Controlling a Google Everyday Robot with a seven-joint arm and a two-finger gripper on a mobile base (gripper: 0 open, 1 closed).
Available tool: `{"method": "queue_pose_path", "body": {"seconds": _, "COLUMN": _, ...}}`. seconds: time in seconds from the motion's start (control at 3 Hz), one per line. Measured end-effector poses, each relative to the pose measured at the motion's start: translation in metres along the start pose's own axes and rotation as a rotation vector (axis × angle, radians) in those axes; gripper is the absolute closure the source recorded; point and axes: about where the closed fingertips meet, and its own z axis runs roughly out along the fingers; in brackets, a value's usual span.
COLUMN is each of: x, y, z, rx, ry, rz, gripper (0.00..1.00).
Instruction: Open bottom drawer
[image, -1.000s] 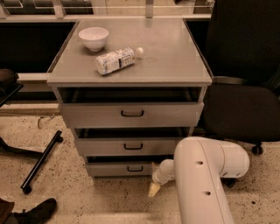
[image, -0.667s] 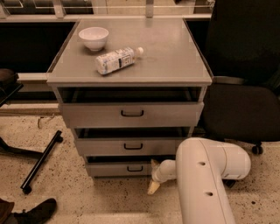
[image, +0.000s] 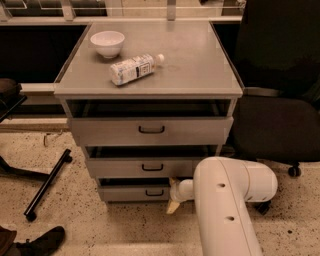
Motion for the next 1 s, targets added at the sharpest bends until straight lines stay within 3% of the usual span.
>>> {"method": "queue_pose_path", "body": {"seconds": 0.33, "x": 0.003, "y": -0.01, "z": 0.021, "rx": -0.027, "ry": 0.018, "rz": -0.015, "gripper": 0.0}}
{"method": "queue_pose_path", "body": {"seconds": 0.67, "x": 0.014, "y": 0.005, "z": 0.05, "rx": -0.104, "ry": 0.03, "rz": 0.004, "gripper": 0.0}}
{"method": "queue_pose_path", "body": {"seconds": 1.0, "x": 0.013, "y": 0.005, "z": 0.047, "rx": -0.104, "ry": 0.03, "rz": 0.004, "gripper": 0.0}}
